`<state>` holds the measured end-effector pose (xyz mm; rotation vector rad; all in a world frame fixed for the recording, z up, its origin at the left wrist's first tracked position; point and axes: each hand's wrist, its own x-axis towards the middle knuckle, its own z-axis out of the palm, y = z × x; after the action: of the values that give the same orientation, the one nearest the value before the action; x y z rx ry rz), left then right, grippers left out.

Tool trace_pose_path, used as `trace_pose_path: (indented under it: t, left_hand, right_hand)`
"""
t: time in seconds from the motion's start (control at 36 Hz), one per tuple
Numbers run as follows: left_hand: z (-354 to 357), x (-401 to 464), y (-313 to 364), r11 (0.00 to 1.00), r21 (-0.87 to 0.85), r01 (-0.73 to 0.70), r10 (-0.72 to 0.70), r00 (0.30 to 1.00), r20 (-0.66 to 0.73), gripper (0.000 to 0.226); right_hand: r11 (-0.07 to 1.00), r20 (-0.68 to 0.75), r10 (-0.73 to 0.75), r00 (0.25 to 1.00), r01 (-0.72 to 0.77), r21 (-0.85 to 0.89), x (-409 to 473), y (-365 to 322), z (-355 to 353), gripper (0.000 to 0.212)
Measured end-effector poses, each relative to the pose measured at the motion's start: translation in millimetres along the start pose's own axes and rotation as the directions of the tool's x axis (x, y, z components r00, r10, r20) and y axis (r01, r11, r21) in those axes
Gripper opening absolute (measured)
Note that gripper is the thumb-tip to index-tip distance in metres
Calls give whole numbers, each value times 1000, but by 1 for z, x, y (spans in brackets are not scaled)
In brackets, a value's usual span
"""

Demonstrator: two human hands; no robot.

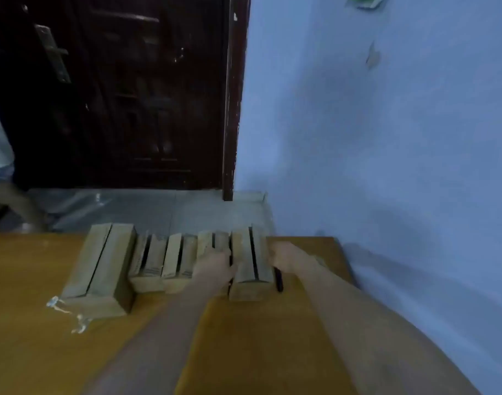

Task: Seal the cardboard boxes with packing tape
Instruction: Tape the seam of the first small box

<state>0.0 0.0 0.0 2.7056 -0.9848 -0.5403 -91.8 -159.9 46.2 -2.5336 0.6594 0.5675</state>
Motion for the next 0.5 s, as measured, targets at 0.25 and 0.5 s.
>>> trace_pose_path:
  t: [0.25,0.5]
  left_hand:
    - [36,4,21,999,41,-19,19,1000,4,50]
    - [66,-15,49,994,-91,62,-61,998,11,54]
  right_hand:
    - [932,-9,73,997,-66,356,4,-4,42,49]
    - [953,-87,14,996,13,304,-10,24,75,31]
